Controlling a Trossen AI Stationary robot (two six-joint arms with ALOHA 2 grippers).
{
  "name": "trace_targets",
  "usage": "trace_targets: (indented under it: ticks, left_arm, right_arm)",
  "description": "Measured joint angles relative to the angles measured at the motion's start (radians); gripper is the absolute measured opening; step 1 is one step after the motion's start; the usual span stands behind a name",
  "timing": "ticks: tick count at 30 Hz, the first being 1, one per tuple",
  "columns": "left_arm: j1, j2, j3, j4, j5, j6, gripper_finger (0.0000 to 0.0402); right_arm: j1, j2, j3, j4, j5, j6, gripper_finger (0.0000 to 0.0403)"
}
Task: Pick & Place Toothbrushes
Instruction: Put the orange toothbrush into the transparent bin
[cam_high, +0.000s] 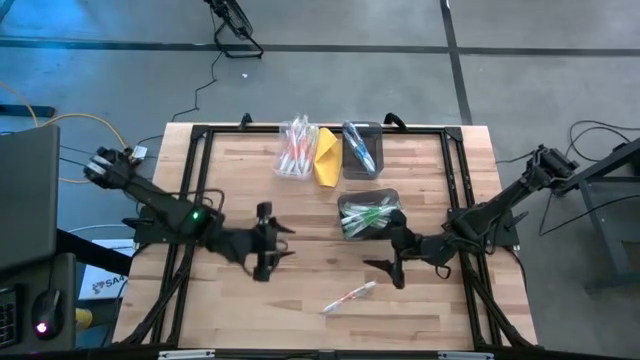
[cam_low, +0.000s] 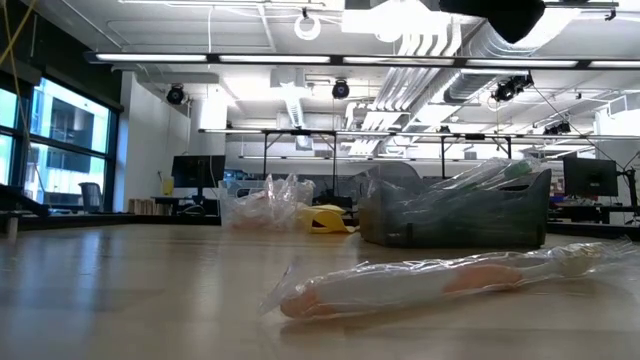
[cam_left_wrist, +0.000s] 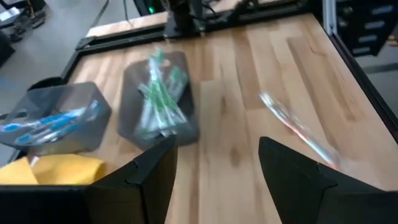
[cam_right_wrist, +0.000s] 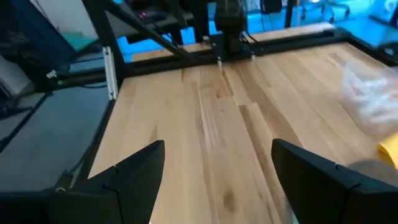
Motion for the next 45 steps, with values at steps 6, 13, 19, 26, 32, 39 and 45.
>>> trace_targets:
  ticks: [6,13,19,26,32,39,45]
  left_arm:
    - [-0.135,-0.022,-0.102,0.027,-0.096,-0.128,0.0218]
    - [-0.244,-0.021,-0.162,0.021,-0.151,-0.286,0.0218]
    - [-0.291,-0.021,-0.164,0.03,-0.153,-0.319,0.0218]
    - [-0.301,-0.021,-0.164,0.03,-0.154,-0.339,0.0218]
    - [-0.3,-0.021,-0.164,0.03,-0.154,-0.341,0.0218]
    - [-0.3,-0.021,-0.164,0.03,-0.153,-0.372,0.0218]
    - [-0.3,-0.021,-0.163,0.03,-0.153,-0.391,0.0218]
  right_arm:
    - [0.031,0.068,0.018,0.098,0.003,-0.083,0.0287]
    - [0.063,0.256,0.196,-0.088,-0.028,-0.072,0.0287]
    - [0.06,0.437,0.318,-0.339,-0.157,0.045,0.0287]
    - [0.059,0.561,0.319,-0.445,-0.259,0.145,0.0287]
    - [0.058,0.594,0.32,-0.469,-0.26,0.169,0.0287]
    - [0.052,0.612,0.319,-0.51,-0.26,0.169,0.0266]
    - [0.045,0.638,0.319,-0.512,-0.286,0.172,0.0224]
